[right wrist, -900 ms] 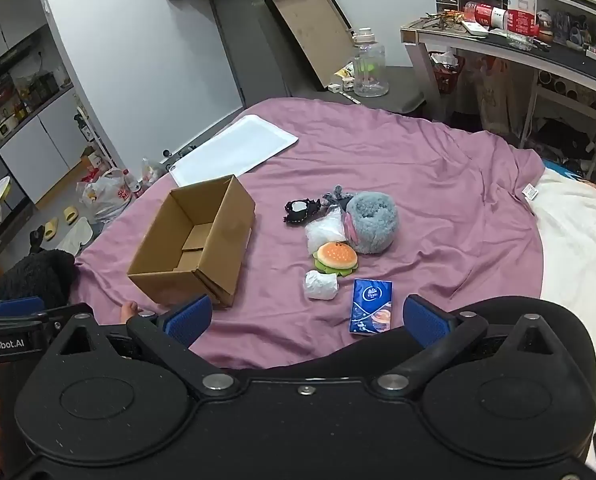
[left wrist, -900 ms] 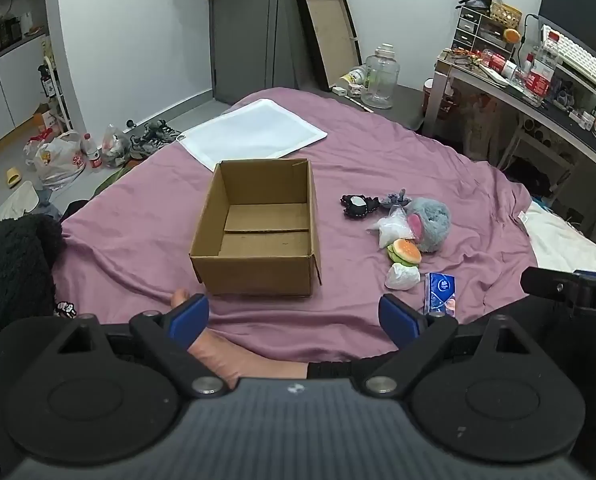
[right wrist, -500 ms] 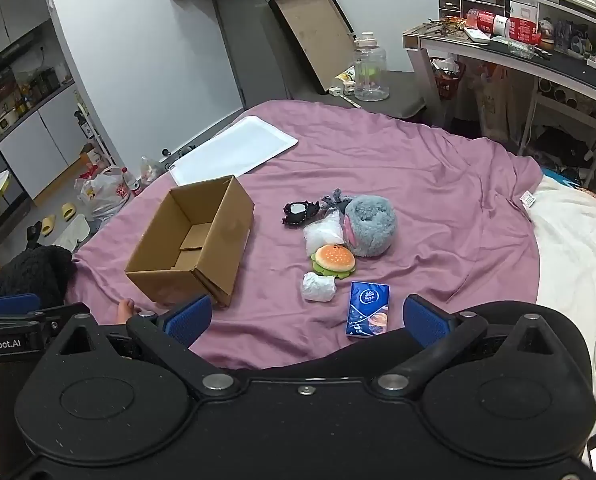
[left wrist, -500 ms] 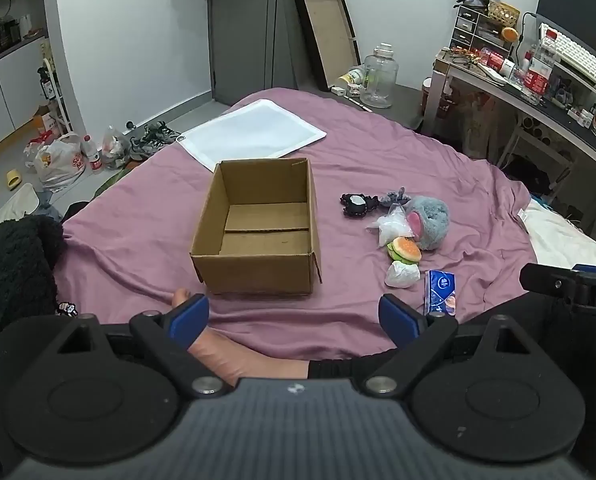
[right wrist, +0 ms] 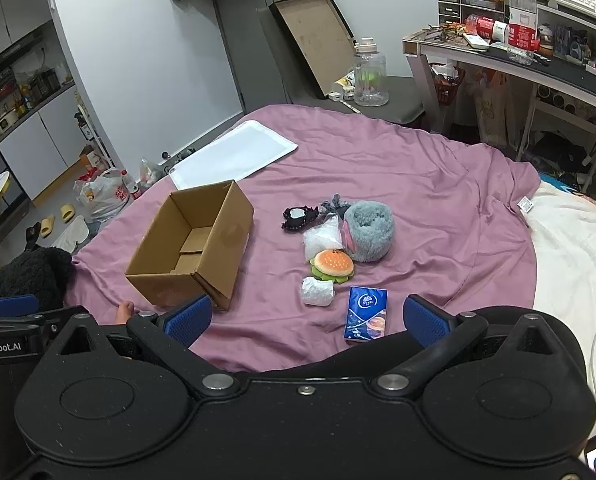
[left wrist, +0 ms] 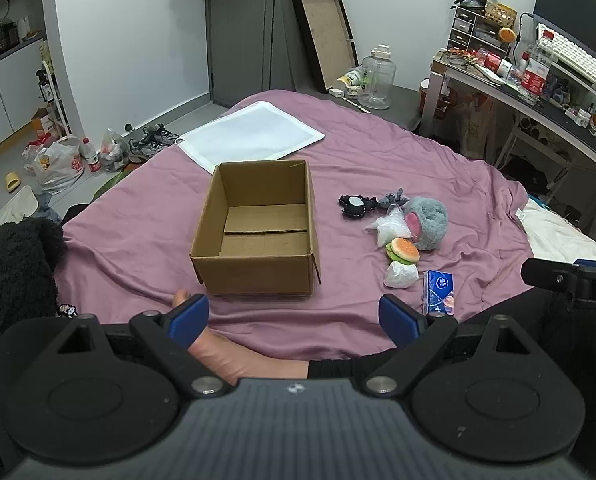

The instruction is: Organize soft objects

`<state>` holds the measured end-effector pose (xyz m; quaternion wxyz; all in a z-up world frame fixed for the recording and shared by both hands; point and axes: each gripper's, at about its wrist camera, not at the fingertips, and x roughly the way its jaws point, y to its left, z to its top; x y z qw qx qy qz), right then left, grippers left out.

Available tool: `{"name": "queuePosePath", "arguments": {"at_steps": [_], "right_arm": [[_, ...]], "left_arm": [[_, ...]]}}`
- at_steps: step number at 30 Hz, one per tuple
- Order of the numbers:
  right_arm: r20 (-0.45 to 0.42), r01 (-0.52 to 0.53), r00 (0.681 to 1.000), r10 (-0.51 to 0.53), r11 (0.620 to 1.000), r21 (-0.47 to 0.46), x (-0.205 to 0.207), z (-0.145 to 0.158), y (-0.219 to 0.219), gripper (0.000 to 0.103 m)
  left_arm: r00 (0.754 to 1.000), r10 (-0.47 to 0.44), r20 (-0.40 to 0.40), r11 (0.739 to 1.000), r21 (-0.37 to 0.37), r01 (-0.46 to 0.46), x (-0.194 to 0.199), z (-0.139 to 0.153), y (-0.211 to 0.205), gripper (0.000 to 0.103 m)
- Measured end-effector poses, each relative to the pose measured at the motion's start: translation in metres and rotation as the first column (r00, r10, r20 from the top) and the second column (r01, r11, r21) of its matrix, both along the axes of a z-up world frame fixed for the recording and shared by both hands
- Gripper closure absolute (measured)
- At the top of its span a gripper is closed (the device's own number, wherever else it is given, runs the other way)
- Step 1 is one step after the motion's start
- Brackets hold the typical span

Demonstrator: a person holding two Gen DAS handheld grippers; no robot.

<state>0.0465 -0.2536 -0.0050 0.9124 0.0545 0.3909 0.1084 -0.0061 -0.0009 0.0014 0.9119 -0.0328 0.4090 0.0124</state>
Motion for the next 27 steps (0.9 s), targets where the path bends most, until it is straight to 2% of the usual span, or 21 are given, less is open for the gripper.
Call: {"name": "queuePosePath", "arguments": {"at_steps": [27], "right_arm": [[0.021, -0.001, 1.0, 0.002, 1.0, -0.025, -0.0047, 0.0023, 0.0046, 0.0]], "left_arm": [[1.0, -0.008, -0.001, 1.0, -0.004, 0.008, -0.0008, 0.0012, -0.0014, 0.012]]}}
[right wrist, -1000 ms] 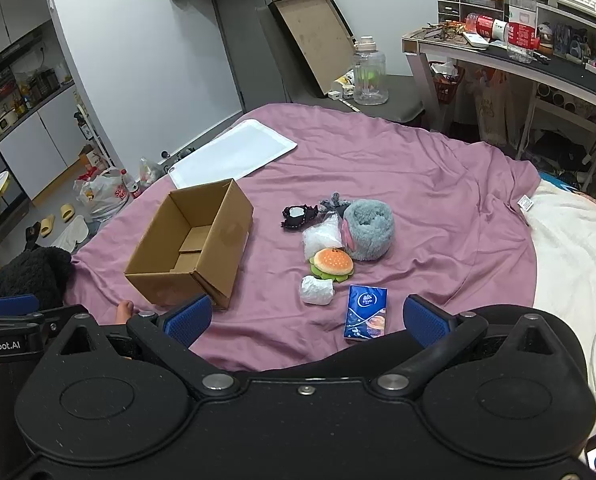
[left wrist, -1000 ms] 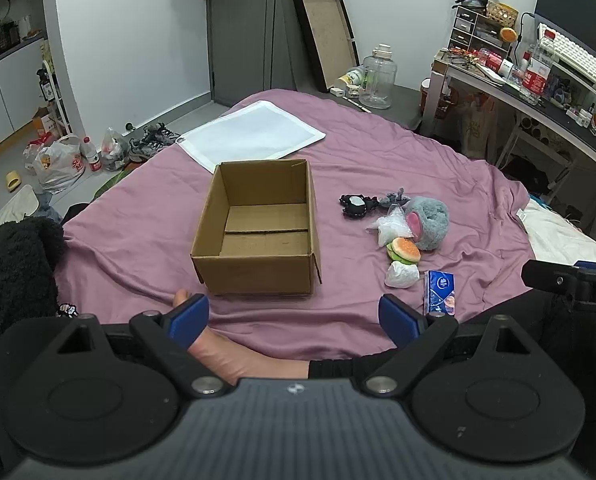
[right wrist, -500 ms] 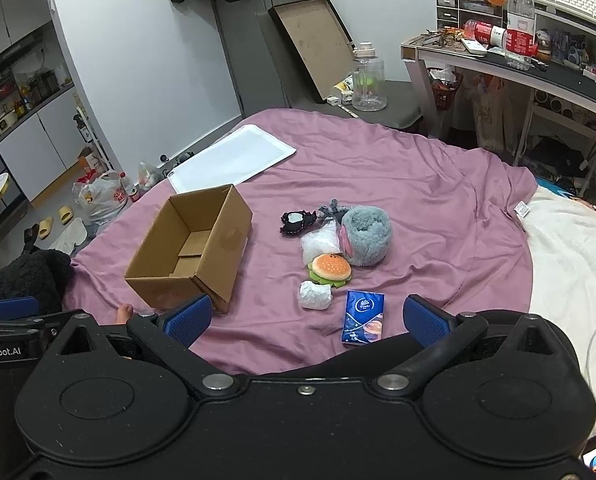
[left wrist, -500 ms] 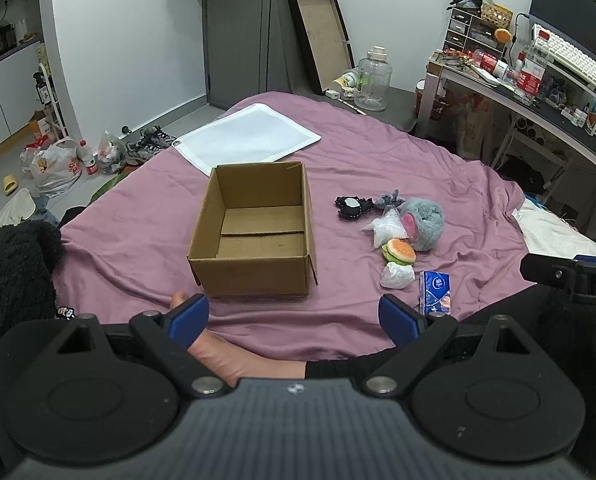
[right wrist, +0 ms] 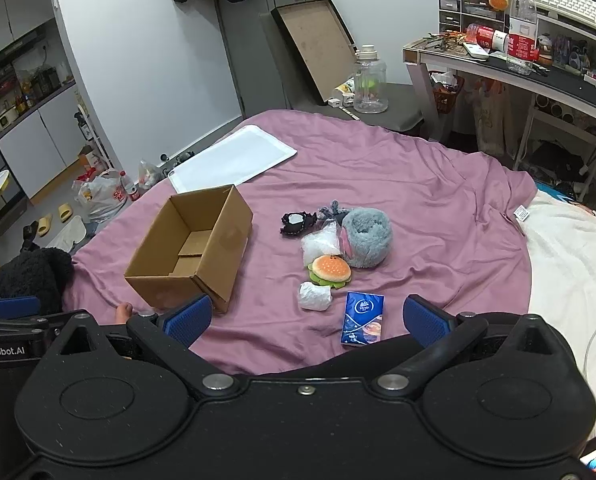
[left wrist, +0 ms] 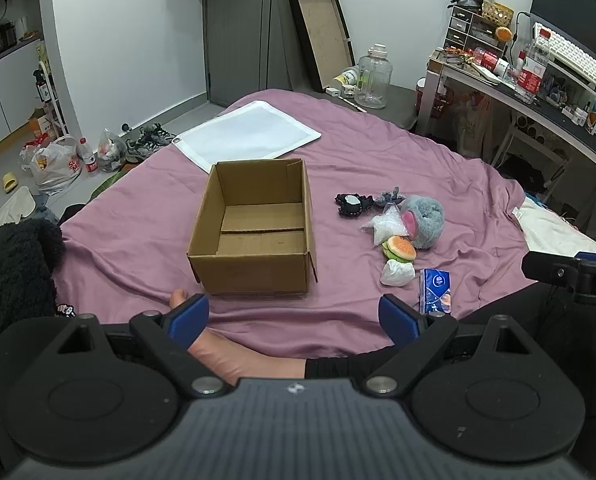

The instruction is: Organize soft objects

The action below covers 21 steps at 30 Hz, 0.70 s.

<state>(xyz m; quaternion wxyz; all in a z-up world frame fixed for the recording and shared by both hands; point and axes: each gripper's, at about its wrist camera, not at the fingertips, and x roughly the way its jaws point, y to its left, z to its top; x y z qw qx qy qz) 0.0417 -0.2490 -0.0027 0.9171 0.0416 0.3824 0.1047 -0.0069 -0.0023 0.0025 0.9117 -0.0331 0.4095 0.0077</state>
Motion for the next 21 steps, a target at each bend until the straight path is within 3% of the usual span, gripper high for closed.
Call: {"name": "queuePosePath", "arguments": {"at_steps": [21], "right_arm": [[0.004, -0.001, 1.0, 0.001, 1.0, -0.008, -0.0005, -0.0003, 0.0018, 0.0]], "left_arm": [[1.0, -0.009, 0.009, 1.0, -0.013, 0.009, -0.0018, -0.0002, -0.0012, 0.012]]}}
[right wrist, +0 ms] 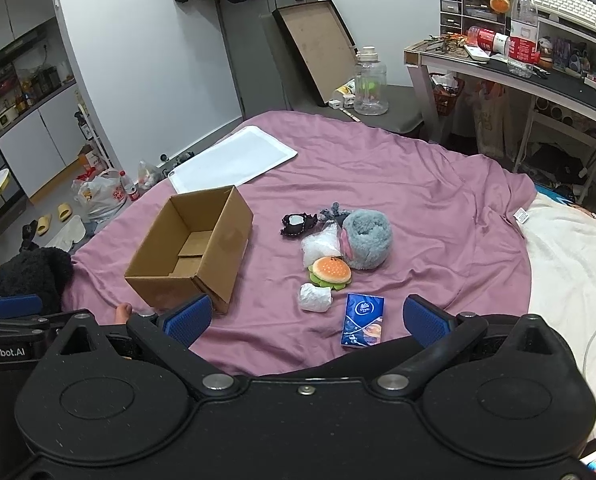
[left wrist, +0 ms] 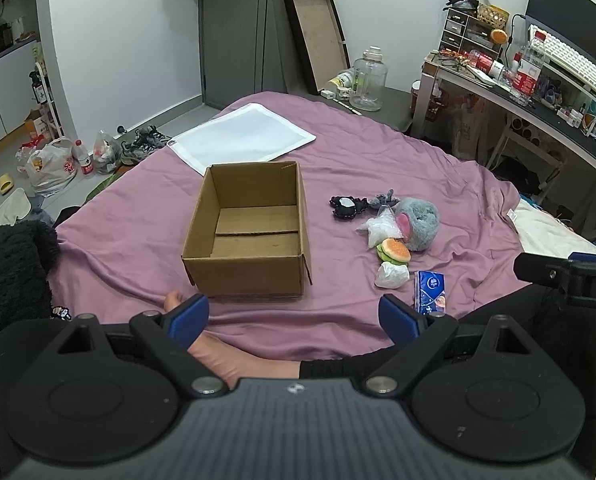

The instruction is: Organize soft objects

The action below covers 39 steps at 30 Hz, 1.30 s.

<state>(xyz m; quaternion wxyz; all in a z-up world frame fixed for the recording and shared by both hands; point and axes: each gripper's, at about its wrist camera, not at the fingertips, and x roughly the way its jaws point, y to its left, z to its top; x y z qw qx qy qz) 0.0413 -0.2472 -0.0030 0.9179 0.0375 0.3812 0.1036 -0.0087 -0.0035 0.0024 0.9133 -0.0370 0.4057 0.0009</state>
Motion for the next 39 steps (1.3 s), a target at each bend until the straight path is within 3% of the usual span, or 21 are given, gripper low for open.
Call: {"name": "queuePosePath", "arguments": {"at_steps": [18, 28, 39], "right_arm": [[-0.017, 0.021, 1.0, -0.02, 0.998, 0.066, 0.012, -0.018, -0.024, 0.0], [-0.085, 0.079, 0.994, -0.07, 0.992, 0.101, 0.035, -0.046, -0.045, 0.0], [-0.167, 0.091, 0.983, -0.072, 0.99, 0.108, 0.07, -0.079, -0.051, 0.0]], "left_arm": [[1.0, -0.014, 0.019, 1.0, -0.004, 0.014, 0.029, -0.01, -0.025, 0.012], [1.0, -0.03, 0.009, 1.0, 0.0, 0.03, 0.056, -0.032, -0.043, 0.012], [0.999, -0.011, -0.048, 0.999, -0.043, 0.009, 0.094, -0.061, -0.052, 0.013]]}}
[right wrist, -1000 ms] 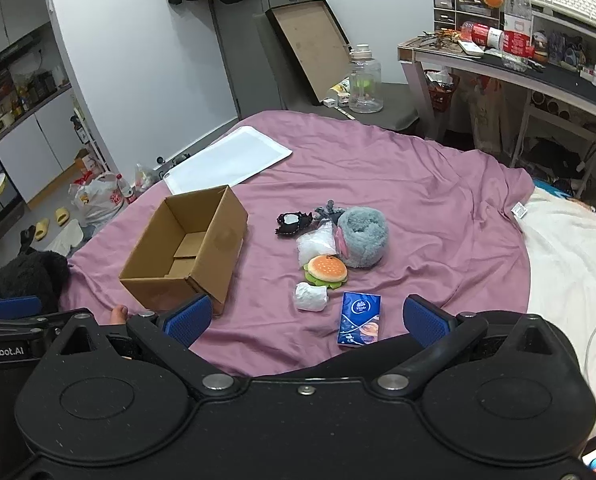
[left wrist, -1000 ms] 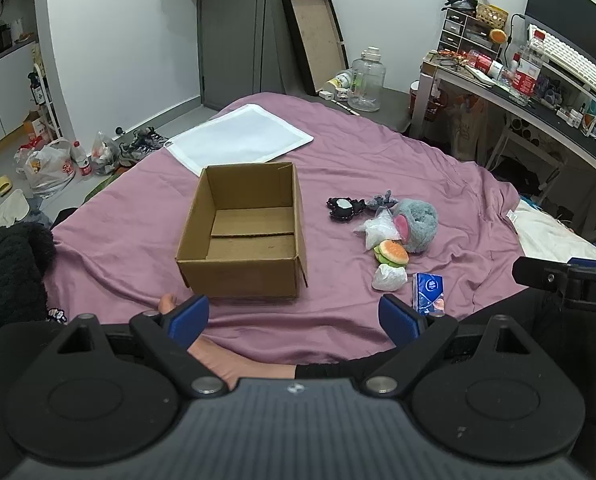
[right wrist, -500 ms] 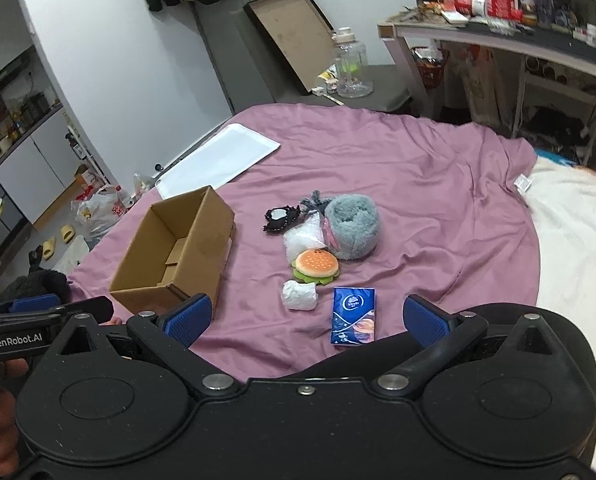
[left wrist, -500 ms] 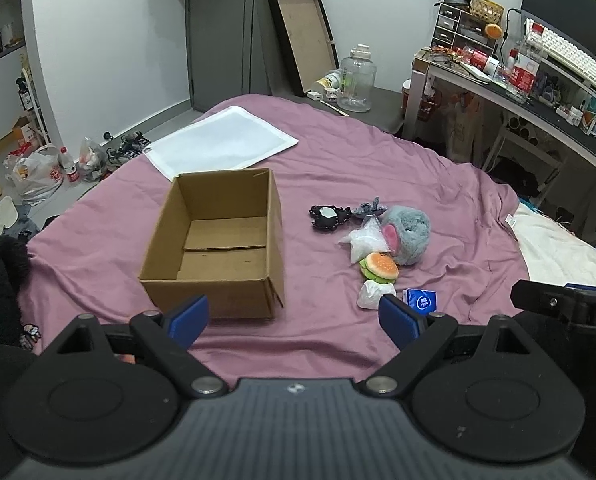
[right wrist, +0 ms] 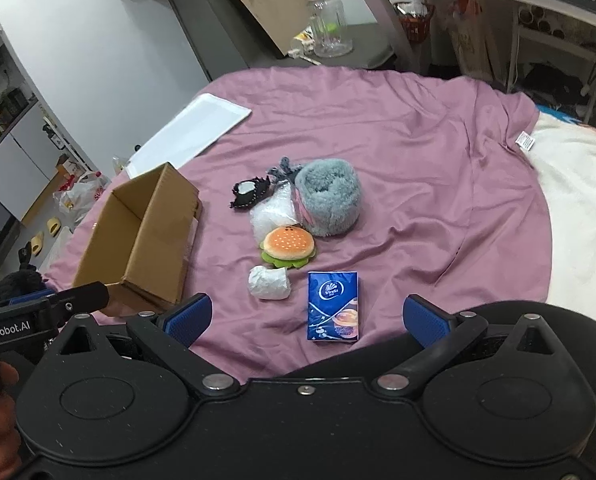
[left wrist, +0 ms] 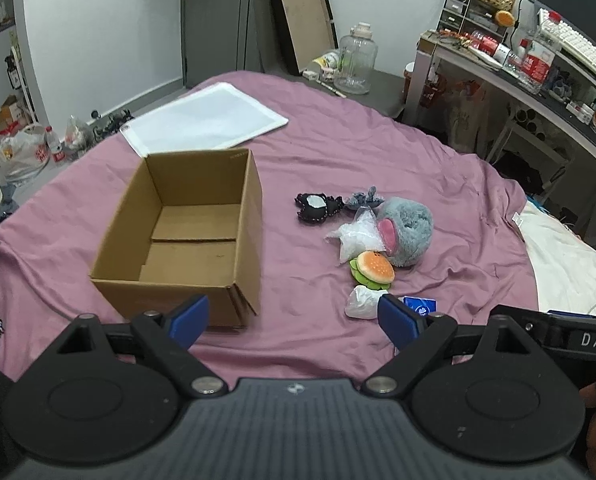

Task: Organize soft objects
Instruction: 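Grasp the white tissue ball with left tool while right tool grasps the blue tissue pack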

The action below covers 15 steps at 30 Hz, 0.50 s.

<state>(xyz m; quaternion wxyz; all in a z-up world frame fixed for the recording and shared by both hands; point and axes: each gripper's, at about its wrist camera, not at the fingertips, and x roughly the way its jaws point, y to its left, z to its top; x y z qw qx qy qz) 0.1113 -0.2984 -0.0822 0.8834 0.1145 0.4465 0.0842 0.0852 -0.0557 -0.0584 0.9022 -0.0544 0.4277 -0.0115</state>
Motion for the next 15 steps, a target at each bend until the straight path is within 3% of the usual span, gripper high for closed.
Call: {"name": "queuePosePath", "arguments": {"at_steps": [15], "right_arm": [[-0.136, 0.029, 0.99, -0.027, 1.0, 0.011, 0.057, -0.044, -0.01, 0.0]], "left_arm": [[0.995, 0.007, -0.104, 1.0, -0.028, -0.01, 0.048, -0.037, -0.018, 0.017]]}}
